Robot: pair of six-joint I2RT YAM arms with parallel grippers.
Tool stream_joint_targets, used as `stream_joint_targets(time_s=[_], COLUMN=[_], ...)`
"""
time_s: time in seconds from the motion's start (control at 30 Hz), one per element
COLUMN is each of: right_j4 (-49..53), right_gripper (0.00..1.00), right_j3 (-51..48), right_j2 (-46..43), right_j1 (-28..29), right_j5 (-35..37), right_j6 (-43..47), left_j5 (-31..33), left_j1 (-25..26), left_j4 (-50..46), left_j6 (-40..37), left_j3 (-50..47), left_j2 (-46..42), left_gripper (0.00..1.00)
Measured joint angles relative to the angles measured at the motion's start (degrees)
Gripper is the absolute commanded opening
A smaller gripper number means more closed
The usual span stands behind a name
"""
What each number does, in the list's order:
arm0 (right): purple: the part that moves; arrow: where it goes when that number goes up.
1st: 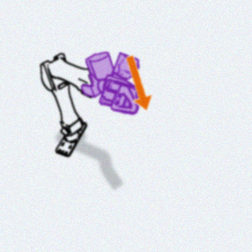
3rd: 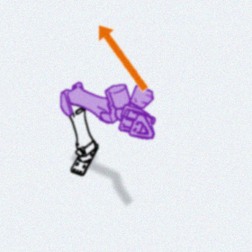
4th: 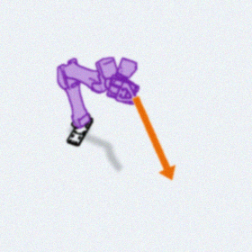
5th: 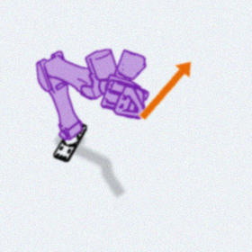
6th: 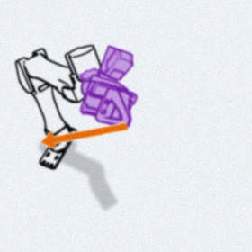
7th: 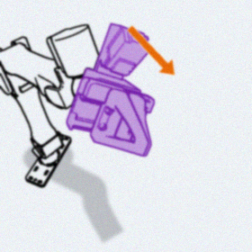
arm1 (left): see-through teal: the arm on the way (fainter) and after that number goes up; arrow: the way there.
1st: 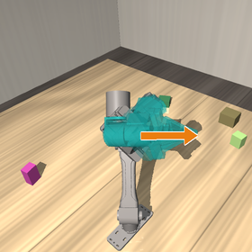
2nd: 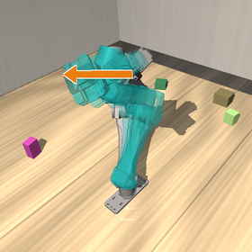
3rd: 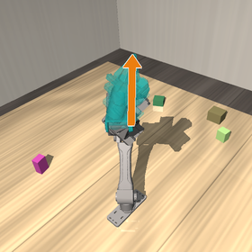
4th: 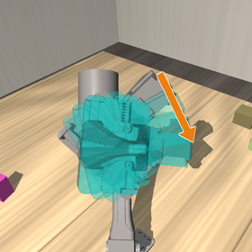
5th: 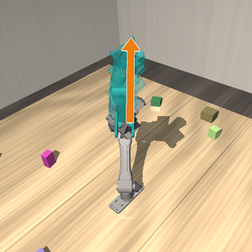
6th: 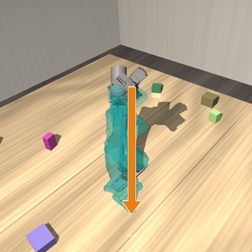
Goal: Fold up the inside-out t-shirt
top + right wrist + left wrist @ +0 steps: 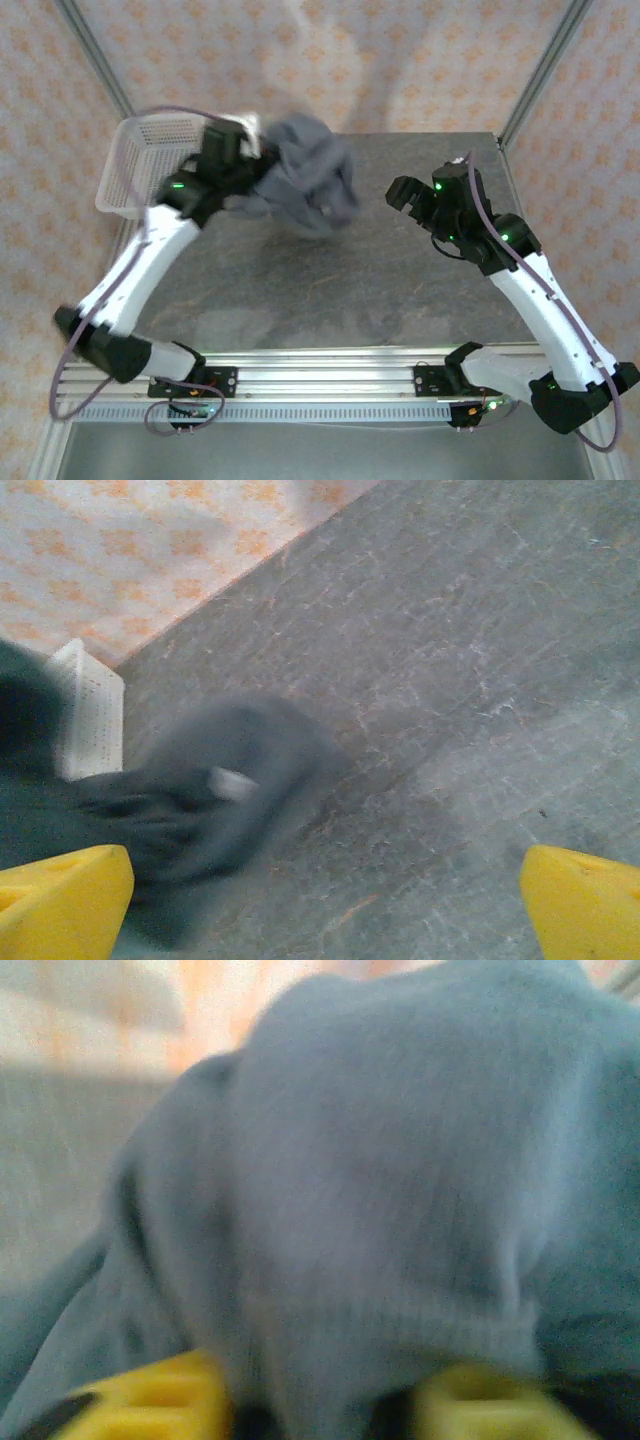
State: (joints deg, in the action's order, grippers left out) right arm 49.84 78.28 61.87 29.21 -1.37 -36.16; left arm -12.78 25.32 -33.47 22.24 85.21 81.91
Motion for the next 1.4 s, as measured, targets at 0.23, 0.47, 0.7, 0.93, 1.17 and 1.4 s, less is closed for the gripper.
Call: stream_joint_targets(time_s=[0.23, 0.47, 0.7, 0.93, 1.17, 1.4], right_j4=[2.0, -4.5, -9.9, -10.9, -11.0, -17.2], right_gripper=[1.0, 0.95, 0.88, 0.96, 0.96, 0.95], right_j3=[-4.3, -10.8, -20.9, -21.4, -21.6, -30.4], right_j2=[-0.9, 12.6, 19.6, 16.6, 10.4, 8.3], right_j1=[-0.2, -6.7, -22.1, -22.5, -22.5, -20.6], right_j5=[0.9, -4.5, -11.6, -14.0, -14.7, -20.0], right_j6=[0.2, 5.3, 10.7, 11.6, 10.9, 9.4], left_j5=[3.5, -4.9, -2.6, 6.3, 11.1, 11.6], left_j1=[2.7, 8.2, 24.8, 29.7, 28.2, 22.3], left_j4=[-1.0, 3.1, 4.9, 3.3, 0.4, -0.9], left_j6=[-6.5, -5.3, -0.6, 0.2, 0.2, 0.5], left_j3=[-14.1, -14.1, -14.4, -2.4, -0.5, -5.1], left_j2=[-3.8, -8.8, 12.5, 32.2, 32.7, 19.5], left_gripper=[0.74, 0.76, 0.83, 0.17, 0.0, 0.0])
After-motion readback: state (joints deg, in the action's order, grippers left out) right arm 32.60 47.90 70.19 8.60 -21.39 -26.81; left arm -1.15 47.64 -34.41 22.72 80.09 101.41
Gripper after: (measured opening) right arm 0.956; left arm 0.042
